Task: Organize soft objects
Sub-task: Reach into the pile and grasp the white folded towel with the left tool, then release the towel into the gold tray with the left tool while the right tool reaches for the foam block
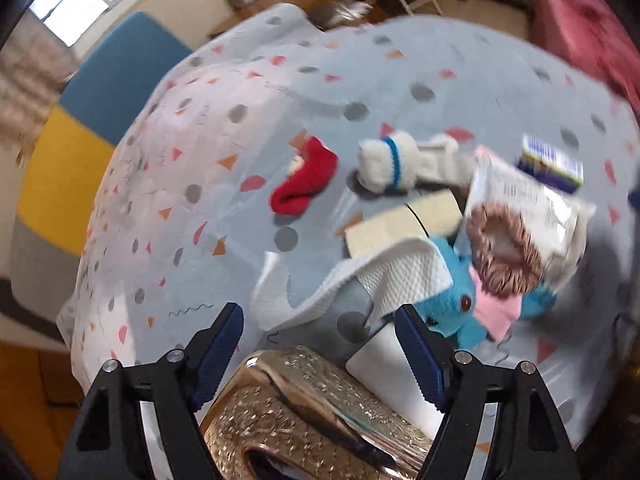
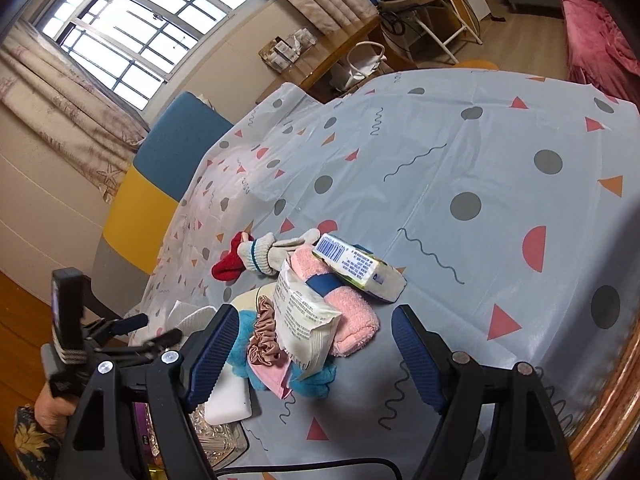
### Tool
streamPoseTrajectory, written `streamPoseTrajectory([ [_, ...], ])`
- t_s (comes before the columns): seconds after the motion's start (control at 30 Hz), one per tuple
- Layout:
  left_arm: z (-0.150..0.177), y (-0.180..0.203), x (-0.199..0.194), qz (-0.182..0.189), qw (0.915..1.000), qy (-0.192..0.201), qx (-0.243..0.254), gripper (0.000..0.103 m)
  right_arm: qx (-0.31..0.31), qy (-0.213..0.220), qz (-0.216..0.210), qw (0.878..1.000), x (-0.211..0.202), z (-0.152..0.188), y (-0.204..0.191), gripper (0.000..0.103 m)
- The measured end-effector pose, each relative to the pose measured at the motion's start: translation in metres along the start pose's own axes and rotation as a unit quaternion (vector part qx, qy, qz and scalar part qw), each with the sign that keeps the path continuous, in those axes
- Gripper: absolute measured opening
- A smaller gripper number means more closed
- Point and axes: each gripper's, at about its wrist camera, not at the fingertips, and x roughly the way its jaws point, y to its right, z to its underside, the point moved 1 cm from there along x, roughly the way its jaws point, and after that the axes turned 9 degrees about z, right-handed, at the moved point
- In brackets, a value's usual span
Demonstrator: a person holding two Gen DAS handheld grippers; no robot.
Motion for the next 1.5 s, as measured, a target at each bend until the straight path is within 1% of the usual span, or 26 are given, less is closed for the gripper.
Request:
streamPoseTrajectory([
  [0.03, -0.001, 0.001, 0.005, 0.003, 1.0000, -0.004, 0.002, 0.075, -0.001, -0.001, 0.001, 1.000, 0.000, 0.000, 0.000, 0.080],
  [0.1, -0.004, 0.005, 0.015, 0.017, 0.9997, -0.014, 0.006, 0.057, -0.001, 0.000, 0.002, 1.000, 0.000, 0.001, 0.000, 0.080],
  [0.13, -0.004, 0.005, 0.021, 0.021, 0.9995, -0.025, 0.006, 0.032, -0.001, -0.001, 0.002, 1.000, 0.000, 0.001, 0.000, 0.080],
  [0.17, -0.004, 0.004, 0.028, 0.025, 0.9990, -0.036, 0.001, 0.009, -0.001, -0.001, 0.003, 1.000, 0.000, 0.001, -0.001, 0.080],
  [0.2, -0.004, 0.003, 0.030, 0.031, 0.9988, -0.039, -0.003, 0.002, -0.002, -0.002, 0.004, 1.000, 0.000, 0.001, -0.001, 0.080],
  [0.3, -0.003, 0.001, 0.021, 0.043, 0.9986, -0.021, -0.020, 0.002, -0.004, -0.005, 0.008, 1.000, 0.001, 0.001, -0.001, 0.080],
  [0.37, -0.003, -0.004, 0.003, 0.052, 0.9978, 0.009, -0.040, 0.002, -0.007, -0.009, 0.012, 1.000, 0.002, 0.001, -0.002, 0.080],
  [0.43, -0.002, -0.014, -0.019, 0.066, 0.9942, 0.044, -0.073, 0.002, -0.016, -0.013, 0.014, 1.000, 0.003, 0.002, -0.004, 0.080],
  [0.53, 0.004, -0.029, -0.053, 0.090, 0.9835, 0.098, -0.123, 0.002, -0.056, -0.023, 0.009, 0.998, 0.005, 0.004, -0.017, 0.080],
  [0.6, 0.010, -0.038, -0.075, 0.112, 0.9717, 0.136, -0.157, 0.002, -0.082, -0.037, -0.001, 0.996, 0.009, 0.007, -0.025, 0.080],
  [0.67, 0.017, -0.044, -0.097, 0.123, 0.9608, 0.168, -0.182, 0.002, -0.098, -0.069, -0.019, 0.993, 0.017, 0.013, -0.033, 0.079],
  [0.7, 0.020, -0.046, -0.105, 0.128, 0.9562, 0.181, -0.192, 0.002, -0.101, -0.092, -0.032, 0.990, 0.023, 0.017, -0.039, 0.074],
  [0.73, 0.026, -0.049, -0.116, 0.133, 0.9497, 0.197, -0.204, 0.002, -0.105, -0.116, -0.044, 0.987, 0.030, 0.021, -0.044, 0.069],
  [0.8, 0.034, -0.054, -0.130, 0.142, 0.9398, 0.218, -0.222, 0.002, -0.121, -0.165, -0.067, 0.976, 0.044, 0.034, -0.060, 0.068],
  [0.87, 0.045, -0.058, -0.146, 0.139, 0.9334, 0.238, -0.230, 0.002, -0.153, -0.193, -0.068, 0.967, 0.056, 0.048, -0.077, 0.064],
  [0.9, 0.052, -0.059, -0.153, 0.138, 0.9306, 0.247, -0.233, 0.002, -0.163, -0.208, -0.071, 0.962, 0.063, 0.055, -0.084, 0.058],
  [0.93, 0.059, -0.060, -0.160, 0.138, 0.9272, 0.256, -0.237, 0.002, -0.157, -0.231, -0.079, 0.957, 0.072, 0.061, -0.088, 0.056],
  [0.97, 0.067, -0.061, -0.168, 0.137, 0.9234, 0.265, -0.242, 0.002, -0.140, -0.258, -0.087, 0.952, 0.083, 0.066, -0.090, 0.056],
  [1.0, 0.075, -0.062, -0.174, 0.136, 0.9203, 0.273, -0.246, 0.002, -0.131, -0.268, -0.085, 0.951, 0.089, 0.068, -0.092, 0.055],
  [1.03, 0.083, -0.064, -0.181, 0.135, 0.9168, 0.280, -0.251, 0.002, -0.127, -0.268, -0.078, 0.952, 0.094, 0.069, -0.094, 0.055],
  [1.13, 0.115, -0.071, -0.202, 0.132, 0.9035, 0.308, -0.267, 0.002, -0.123, -0.245, -0.057, 0.960, 0.100, 0.064, -0.103, 0.056],
  [1.17, 0.124, -0.072, -0.208, 0.130, 0.9006, 0.315, -0.270, 0.002, -0.125, -0.236, -0.051, 0.962, 0.099, 0.062, -0.107, 0.056],
  [1.27, 0.156, -0.082, -0.225, 0.120, 0.8897, 0.333, -0.288, 0.002, -0.150, -0.195, -0.034, 0.969, 0.092, 0.051, -0.120, 0.056],
  [1.33, 0.180, -0.089, -0.235, 0.111, 0.8820, 0.343, -0.303, 0.002, -0.165, -0.196, -0.040, 0.966, 0.093, 0.052, -0.129, 0.056],
  [1.43, 0.221, -0.101, -0.248, 0.089, 0.8697, 0.356, -0.330, 0.002, -0.198, -0.214, -0.038, 0.956, 0.103, 0.058, -0.141, 0.056],
  [1.5, 0.250, -0.108, -0.257, 0.071, 0.8616, 0.363, -0.347, 0.002, -0.192, -0.239, -0.040, 0.951, 0.115, 0.066, -0.137, 0.056],
])
